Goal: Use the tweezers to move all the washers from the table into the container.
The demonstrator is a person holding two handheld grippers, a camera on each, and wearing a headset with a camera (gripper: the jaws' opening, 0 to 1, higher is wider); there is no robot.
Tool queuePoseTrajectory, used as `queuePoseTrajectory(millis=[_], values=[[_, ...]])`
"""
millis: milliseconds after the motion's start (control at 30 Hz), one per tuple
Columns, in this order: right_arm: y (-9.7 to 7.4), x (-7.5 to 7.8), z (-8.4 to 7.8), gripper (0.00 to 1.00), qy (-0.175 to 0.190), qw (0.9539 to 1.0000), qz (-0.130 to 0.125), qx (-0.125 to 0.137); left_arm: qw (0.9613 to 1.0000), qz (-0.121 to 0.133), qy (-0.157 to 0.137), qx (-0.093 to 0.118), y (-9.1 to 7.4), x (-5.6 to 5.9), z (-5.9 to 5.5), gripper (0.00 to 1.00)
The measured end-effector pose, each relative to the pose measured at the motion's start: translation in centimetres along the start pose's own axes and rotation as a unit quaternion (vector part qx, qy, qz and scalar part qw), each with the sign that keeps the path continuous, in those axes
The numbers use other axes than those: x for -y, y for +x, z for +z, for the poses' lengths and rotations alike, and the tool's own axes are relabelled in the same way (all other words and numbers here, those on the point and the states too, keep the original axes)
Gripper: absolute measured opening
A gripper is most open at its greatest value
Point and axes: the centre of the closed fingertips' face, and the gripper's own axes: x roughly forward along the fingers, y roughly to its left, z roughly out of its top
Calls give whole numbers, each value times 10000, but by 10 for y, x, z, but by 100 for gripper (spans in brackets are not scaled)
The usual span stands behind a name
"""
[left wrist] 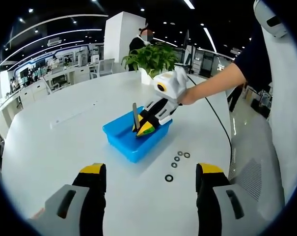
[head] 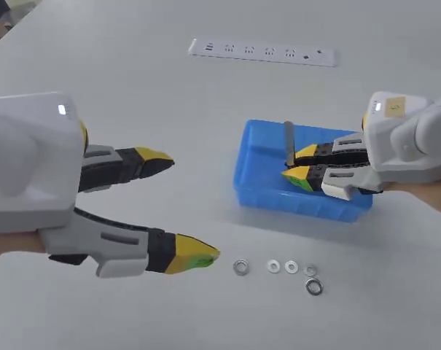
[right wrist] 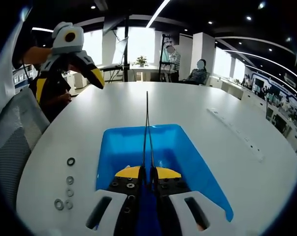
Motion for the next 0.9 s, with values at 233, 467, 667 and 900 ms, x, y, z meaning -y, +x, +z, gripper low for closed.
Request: queuePoseTrajectory(millis=[233,467,667,900], values=[[1,-3,3,10,88,9999,32,110,10000,-50,-3,-25,2,3,0,80],[2,-2,5,8,86,9996,-18,263,9998,-1,82,198,10,-11,19,79],[2,-2,8,7,58,9994,-23,354,9991,0,184,375,24,-18,37,78],[0,-2,12,7,-15,9991,-63,410,9978,-96,282,588,39,-22,58,69]])
